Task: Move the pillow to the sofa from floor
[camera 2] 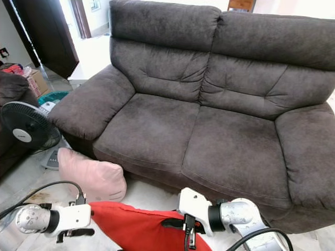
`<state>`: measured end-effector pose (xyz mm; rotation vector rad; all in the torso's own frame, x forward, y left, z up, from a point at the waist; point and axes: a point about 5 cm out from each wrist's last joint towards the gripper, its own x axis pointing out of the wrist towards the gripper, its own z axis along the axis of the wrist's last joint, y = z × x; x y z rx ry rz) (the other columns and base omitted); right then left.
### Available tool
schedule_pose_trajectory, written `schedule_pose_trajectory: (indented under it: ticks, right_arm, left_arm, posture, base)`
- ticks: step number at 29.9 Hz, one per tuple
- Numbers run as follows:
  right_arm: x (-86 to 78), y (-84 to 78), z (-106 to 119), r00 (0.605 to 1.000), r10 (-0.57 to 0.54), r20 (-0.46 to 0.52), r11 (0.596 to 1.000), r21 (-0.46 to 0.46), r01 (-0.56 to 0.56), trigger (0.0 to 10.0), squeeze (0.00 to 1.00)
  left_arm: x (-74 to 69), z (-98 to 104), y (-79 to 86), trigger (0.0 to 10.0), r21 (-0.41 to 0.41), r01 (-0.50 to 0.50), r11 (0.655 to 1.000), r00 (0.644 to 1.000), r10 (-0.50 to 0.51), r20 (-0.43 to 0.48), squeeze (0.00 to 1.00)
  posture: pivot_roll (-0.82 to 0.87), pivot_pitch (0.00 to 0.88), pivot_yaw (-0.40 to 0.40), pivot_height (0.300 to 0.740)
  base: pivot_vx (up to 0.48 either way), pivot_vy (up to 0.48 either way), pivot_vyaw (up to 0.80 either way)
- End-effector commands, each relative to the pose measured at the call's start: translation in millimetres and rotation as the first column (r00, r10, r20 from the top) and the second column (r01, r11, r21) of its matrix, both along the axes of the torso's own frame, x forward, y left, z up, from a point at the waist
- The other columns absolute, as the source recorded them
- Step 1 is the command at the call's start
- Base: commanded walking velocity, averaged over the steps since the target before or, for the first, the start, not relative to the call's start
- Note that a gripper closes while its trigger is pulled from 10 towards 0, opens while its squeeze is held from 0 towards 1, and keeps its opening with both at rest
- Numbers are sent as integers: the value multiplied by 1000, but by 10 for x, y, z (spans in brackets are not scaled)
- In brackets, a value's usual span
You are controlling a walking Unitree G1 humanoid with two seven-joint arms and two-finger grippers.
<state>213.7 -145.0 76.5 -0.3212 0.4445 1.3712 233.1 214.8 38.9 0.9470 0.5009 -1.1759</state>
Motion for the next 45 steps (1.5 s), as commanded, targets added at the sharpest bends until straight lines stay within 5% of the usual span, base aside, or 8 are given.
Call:
schedule_pose_trajectory:
  ticks: [1,12,25,26,27,34,45]
  right_arm:
    - [48,105,218,995,58,85,996,58,-63,10000,0]
    - [34,126,270,993,78,87,995,57,-83,10000,0]
    - [-52,136,293,989,131,73,990,33,-134,10000,0]
    - [-59,127,293,989,134,69,990,27,-136,10000,0]
    - [-70,103,288,987,143,67,990,6,-144,10000,0]
    - [-54,-17,294,982,171,77,980,-118,-161,10000,0]
    - [-110,88,489,962,246,118,969,-47,-242,10000,0]
  left_arm:
    - [24,36,64,10000,14,2,1000,1000,-3,11,1000]
    - [-83,-40,208,10000,94,52,994,997,-46,-58,1000]
    - [-53,-131,273,10000,124,21,992,999,-26,40,1000]
    - [-56,-141,281,10000,123,15,992,999,-20,44,867]
    - [-62,-160,292,10000,125,10,992,999,-16,51,0]
    - [-61,-233,342,10000,139,-13,990,995,-1,96,0]
    - [-70,-303,292,10000,55,-28,998,995,23,97,0]
  posture:
    - [100,0,-16,740]
    - [101,0,-17,740]
    - [99,0,-24,740]
    - [96,0,-24,740]
    - [95,0,-25,740]
    - [88,0,-29,740]
    - [81,0,-36,740]
  base:
    - [0,0,0]
    - [0,0,0]
    - [0,0,0]
    - [0,0,0]
    - [0,0,0]
    - [0,0,0]
    - [0,0,0]
